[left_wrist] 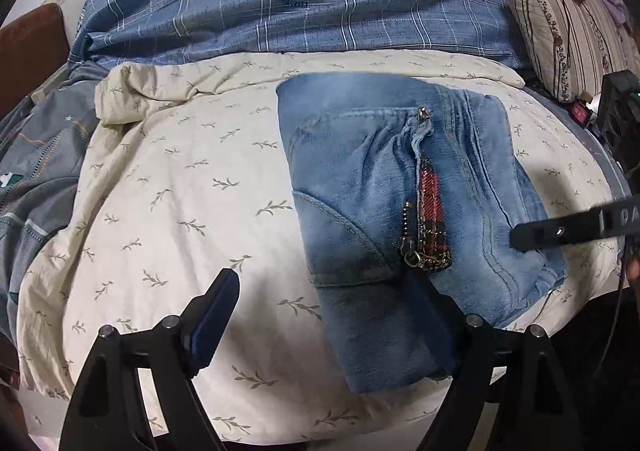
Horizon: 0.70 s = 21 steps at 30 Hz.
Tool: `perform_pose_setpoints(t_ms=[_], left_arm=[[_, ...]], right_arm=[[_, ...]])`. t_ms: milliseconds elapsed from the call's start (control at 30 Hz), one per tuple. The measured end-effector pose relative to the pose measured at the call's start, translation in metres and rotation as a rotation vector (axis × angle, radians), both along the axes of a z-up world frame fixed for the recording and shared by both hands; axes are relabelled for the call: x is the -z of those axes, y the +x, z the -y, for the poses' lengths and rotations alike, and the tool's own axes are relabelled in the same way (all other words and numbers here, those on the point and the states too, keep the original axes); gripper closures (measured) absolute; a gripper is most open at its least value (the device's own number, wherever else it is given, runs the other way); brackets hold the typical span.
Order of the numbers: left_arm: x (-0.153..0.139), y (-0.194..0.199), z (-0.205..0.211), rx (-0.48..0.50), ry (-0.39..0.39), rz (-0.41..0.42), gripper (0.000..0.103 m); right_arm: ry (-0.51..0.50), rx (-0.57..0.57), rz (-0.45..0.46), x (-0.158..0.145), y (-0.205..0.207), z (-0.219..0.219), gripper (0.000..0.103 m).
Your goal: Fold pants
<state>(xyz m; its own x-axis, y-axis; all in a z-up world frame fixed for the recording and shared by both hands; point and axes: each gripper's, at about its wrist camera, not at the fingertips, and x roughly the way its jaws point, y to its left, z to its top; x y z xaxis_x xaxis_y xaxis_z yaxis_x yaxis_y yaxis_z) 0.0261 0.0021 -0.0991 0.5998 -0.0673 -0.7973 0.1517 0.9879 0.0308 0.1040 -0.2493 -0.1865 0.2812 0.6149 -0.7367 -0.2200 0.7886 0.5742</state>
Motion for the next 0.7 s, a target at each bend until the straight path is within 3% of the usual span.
perform_pose_setpoints(t_ms=[200,300,400,467,500,600,700], left_arm=[[-0.030,-0.008,-0.016,-0.075,-0.022,0.097,0.018],[0.005,0.002,-0.005,-0.019,0.048,-0.042,0.018],[0.008,-0.005,0.001,-0.019,0.089,0.019,0.018],[0.008,-0.003,0.000,-0.022,0.077,0.010,0.018],[0.008,-0.002,-0.001,-0.020,0.074,0.008,0.018],[0.008,-0.002,-0.002,-0.014,0.074,0.009,0.018],[0.012,0.003,-0.004,-0.020,0.054,-0.002,0.018]], right_arm=[[-0.090,-0.045,0.070,-0.007,-0.007,-0.012,0.071],[-0.109,-0.057,0.079,-0.011,-0.008,-0.014,0.071],[-0.132,-0.060,0.101,-0.033,-0.008,-0.021,0.071],[-0.089,-0.054,0.185,-0.064,-0.005,-0.026,0.071],[-0.059,-0.043,0.206,-0.076,0.000,-0.026,0.068],[-0.027,-0.051,0.267,-0.103,0.030,-0.041,0.040],[-0.111,-0.029,0.230,-0.086,0.067,-0.057,0.040]])
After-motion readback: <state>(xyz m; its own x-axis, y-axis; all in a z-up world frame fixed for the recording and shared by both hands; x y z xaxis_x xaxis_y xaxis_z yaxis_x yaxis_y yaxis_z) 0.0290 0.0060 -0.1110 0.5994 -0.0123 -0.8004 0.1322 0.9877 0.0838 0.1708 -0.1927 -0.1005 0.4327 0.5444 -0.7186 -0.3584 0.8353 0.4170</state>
